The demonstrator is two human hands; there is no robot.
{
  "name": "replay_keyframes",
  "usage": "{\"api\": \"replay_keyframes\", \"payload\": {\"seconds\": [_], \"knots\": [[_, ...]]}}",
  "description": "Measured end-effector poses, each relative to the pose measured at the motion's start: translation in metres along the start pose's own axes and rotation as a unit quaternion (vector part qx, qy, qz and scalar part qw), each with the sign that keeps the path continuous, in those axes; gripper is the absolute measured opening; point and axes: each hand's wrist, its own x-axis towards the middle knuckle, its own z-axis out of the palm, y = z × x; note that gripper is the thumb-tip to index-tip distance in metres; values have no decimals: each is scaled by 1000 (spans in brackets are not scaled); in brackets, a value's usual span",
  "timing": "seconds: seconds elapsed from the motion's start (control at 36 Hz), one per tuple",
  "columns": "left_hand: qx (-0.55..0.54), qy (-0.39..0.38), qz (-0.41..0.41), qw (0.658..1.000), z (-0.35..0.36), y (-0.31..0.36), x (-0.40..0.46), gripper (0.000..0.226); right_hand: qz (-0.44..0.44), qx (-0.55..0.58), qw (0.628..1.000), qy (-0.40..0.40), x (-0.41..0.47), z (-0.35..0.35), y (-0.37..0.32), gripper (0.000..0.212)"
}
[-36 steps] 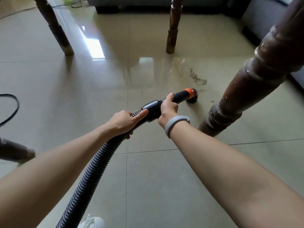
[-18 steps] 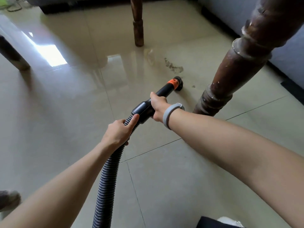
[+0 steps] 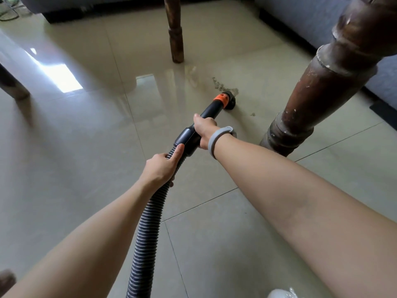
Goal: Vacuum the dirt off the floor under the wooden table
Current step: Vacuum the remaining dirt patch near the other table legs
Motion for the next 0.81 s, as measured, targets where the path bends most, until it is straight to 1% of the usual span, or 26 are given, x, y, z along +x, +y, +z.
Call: {"api": "replay_keyframes", "payload": {"seconds": [0.06, 0.11, 0.33, 0.5, 0.81], "knots": [[-4, -2, -5, 1000, 0, 0, 3, 64, -4, -3, 1000, 23, -5, 1, -3, 57], [-9, -2, -11, 1000, 0, 1, 6, 64, -3, -10, 999, 40, -5, 2, -4, 57], [-21, -24, -29, 999, 9, 11, 10, 66, 8, 15, 998, 64, 5, -3, -6, 58], [6, -37, -11, 999, 11, 20, 14, 63, 25, 67, 995, 69, 7, -18, -5, 56], [20, -60, 14, 998, 1, 4, 7, 57, 54, 124, 987, 88, -14, -17, 11, 48]]}}
